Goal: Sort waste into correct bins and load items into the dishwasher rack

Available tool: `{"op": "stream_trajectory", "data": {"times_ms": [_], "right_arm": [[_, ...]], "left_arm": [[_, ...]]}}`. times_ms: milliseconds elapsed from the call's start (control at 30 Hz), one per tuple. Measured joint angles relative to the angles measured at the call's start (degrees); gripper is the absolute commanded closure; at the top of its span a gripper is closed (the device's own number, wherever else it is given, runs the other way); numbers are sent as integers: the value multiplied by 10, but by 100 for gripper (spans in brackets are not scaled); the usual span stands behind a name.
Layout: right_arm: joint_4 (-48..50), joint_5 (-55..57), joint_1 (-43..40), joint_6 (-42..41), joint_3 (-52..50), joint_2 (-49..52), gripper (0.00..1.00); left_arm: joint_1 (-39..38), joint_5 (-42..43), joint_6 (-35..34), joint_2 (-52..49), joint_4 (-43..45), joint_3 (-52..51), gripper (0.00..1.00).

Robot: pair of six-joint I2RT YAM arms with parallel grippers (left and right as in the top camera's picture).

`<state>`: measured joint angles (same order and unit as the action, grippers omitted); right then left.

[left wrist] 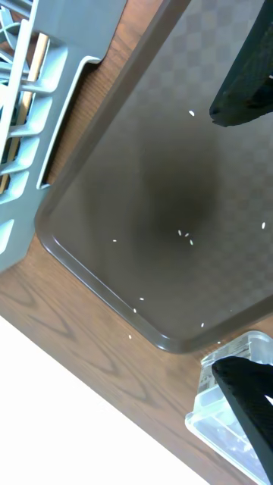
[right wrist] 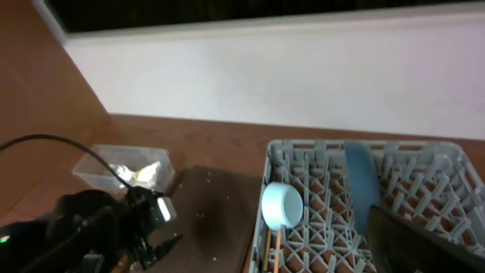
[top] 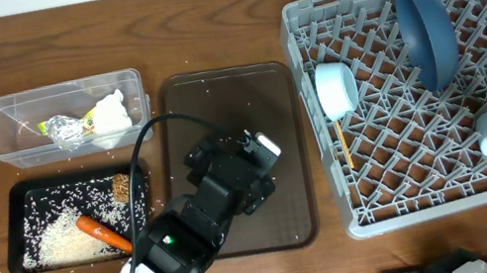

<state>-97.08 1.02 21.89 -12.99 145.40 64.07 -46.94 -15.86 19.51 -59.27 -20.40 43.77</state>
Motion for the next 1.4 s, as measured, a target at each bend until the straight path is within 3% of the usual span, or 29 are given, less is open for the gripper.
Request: {"op": "stream_trajectory", "data": {"times_ms": [467,667,900,1100,1400], "right_arm": [[0,18,0,5,-6,-54,1],[10,66,-33,7,-89,-60,1],[223,74,-114,28,-360,-100,1],[454,-5,-150,123,-653,-189,1],[611,-79,-167,183,-986,-346,1]], "left_arm": [[0,0,0,0,0,0,2],[0,0,0,0,0,0,2],[0,0,0,0,0,0,2],[0,0,0,0,-1,0,2],[0,0,0,0,-1,0,2]]}}
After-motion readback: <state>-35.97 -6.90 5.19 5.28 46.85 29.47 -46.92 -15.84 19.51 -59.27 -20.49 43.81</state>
